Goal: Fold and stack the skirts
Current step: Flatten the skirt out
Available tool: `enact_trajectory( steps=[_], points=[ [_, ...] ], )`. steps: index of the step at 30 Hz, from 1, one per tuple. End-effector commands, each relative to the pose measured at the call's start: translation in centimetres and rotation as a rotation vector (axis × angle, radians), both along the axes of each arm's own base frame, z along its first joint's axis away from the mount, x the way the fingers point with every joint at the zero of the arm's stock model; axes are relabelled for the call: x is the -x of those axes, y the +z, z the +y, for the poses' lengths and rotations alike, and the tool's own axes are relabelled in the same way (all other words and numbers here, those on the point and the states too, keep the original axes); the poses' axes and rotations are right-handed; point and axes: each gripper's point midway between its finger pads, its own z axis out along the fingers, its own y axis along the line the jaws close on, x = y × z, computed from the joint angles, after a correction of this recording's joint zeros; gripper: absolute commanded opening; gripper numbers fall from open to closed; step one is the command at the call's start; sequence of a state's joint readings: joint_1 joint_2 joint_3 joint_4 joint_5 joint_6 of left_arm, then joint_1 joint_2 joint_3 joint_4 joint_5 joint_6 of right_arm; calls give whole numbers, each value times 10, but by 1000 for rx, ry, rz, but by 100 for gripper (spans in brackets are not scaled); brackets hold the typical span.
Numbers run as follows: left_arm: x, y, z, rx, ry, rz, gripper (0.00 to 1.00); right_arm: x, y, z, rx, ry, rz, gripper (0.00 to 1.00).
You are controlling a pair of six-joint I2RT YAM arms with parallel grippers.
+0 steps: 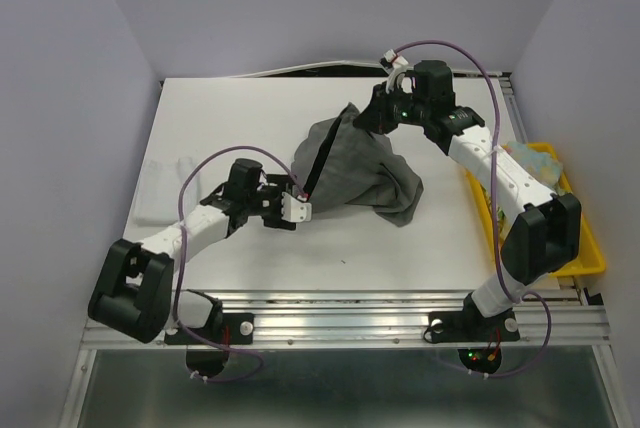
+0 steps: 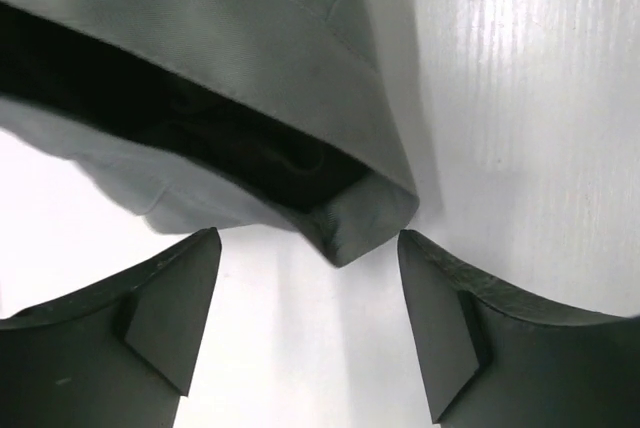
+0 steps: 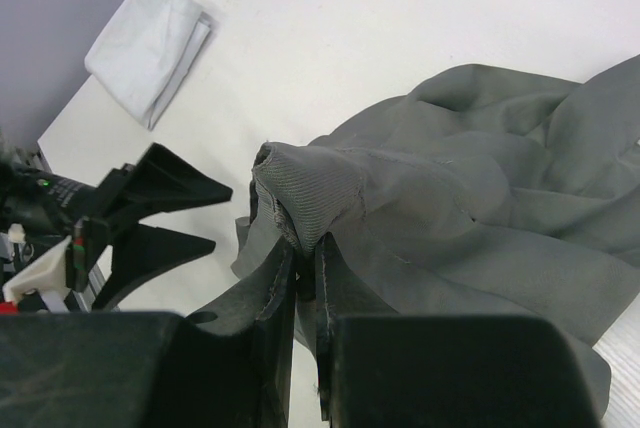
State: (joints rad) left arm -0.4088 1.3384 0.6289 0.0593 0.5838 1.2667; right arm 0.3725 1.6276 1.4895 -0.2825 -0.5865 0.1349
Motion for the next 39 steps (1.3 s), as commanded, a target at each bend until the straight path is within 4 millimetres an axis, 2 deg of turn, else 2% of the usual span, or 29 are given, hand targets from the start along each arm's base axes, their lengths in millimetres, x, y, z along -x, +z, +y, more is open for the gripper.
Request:
enact_trajectory(
  steps=[1, 4, 8, 14, 21, 25, 30, 33, 36, 37, 39],
  points=[
    [12, 11, 15, -34, -36, -84, 87, -7, 32, 1, -37, 10, -111, 1],
    [14, -14, 28, -125, -51, -65, 88, -6, 30, 1, -37, 15, -105, 1],
    [3, -28, 23, -144, -63, 1, 88, -5, 27, 1, -36, 19, -98, 1],
    [-14, -22, 9, -118, -82, -11, 84, -5, 24, 2, -35, 23, -90, 1],
    [-4, -17, -11, -93, -144, -14, 74, -8, 17, 4, -36, 25, -68, 1],
    [-6, -18, -14, -92, -139, -5, 58, -7, 16, 4, -38, 27, -62, 1],
    [-8, -15, -16, -73, -119, 7, 47, -7, 15, 4, -37, 27, -64, 1],
    [-7, -13, -17, -53, -89, 38, 36, -8, 16, 0, -35, 20, -66, 1],
    [-15, -8, -14, -43, -12, 64, 8, -5, 16, -2, -29, 22, -73, 1],
    [-22, 0, -13, -30, 26, 61, 0, -6, 14, -6, -22, 12, -72, 1],
    [-33, 16, -7, 36, 146, 101, 0, -8, 15, -18, -1, -1, -86, 1]
  ],
)
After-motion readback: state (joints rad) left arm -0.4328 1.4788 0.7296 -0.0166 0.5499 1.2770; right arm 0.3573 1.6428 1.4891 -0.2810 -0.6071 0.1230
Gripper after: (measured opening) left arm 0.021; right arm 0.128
